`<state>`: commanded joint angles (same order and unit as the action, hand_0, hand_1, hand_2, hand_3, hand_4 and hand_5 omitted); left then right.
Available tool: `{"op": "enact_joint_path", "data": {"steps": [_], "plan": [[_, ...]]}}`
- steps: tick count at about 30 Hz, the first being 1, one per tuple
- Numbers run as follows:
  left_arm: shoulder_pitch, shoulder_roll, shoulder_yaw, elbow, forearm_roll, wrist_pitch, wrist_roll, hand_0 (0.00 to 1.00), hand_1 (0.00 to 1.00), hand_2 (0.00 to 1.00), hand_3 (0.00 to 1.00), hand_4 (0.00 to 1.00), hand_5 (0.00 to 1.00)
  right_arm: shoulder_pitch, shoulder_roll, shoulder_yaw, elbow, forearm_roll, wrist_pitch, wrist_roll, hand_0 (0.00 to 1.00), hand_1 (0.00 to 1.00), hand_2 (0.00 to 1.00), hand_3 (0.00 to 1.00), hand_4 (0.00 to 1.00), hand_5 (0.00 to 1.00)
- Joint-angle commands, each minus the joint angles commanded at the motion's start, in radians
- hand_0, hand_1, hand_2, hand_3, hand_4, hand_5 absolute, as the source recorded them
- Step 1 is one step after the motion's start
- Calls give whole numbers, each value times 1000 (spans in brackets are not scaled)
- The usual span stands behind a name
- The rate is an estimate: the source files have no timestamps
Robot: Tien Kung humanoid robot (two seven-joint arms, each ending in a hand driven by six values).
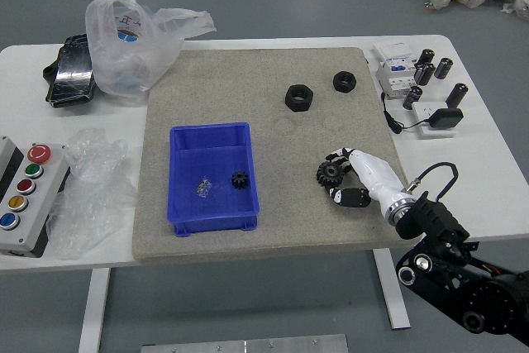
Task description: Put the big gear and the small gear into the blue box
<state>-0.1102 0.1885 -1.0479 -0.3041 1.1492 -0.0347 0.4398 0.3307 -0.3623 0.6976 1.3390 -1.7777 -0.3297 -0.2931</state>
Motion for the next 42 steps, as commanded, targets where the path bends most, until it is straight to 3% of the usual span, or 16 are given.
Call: {"op": "enact_joint_path", "data": {"steps": [5,10,22,29,30,35,36,41,42], "plan": [[1,0,1,0,-2,0,1,745,704,688,789,764,502,37,-5,-9,20,6,-5,3,635,514,281,388,157,2],[0,2,-1,-1,-1,0,3,745,704,688,789,764,501,125,4,-47,55,-17,2,-14,636,510,273,379,160,8],[-2,5,-5,-4,7,-3,11,745,704,688,789,764,501,367,112,-216,105,-19,28,-42,638,511,278,382,164,2],[-5,8,-5,-5,9,-4,12,745,704,688,789,764,502,441,148,-288,92,-5,39,-48,642,517,300,395,188,2],[-5,8,-5,-5,9,-4,12,745,704,688,789,764,502,446,152,-296,86,-1,39,-47,660,551,469,431,283,2],[-6,7,-5,-6,9,-4,13,745,704,688,789,764,502,452,165,-328,53,18,47,-47,660,551,469,431,283,2],[-6,7,-6,-6,10,-4,13,745,704,689,789,763,502,451,166,-335,49,23,48,-45,679,629,573,450,290,2],[-3,7,-9,-6,13,-4,14,745,704,689,789,763,502,451,171,-351,45,29,55,-40,679,629,573,450,290,2],[-3,6,-9,-6,13,-4,14,745,704,689,789,763,501,452,172,-352,45,29,56,-39,721,739,663,502,446,19]]}}
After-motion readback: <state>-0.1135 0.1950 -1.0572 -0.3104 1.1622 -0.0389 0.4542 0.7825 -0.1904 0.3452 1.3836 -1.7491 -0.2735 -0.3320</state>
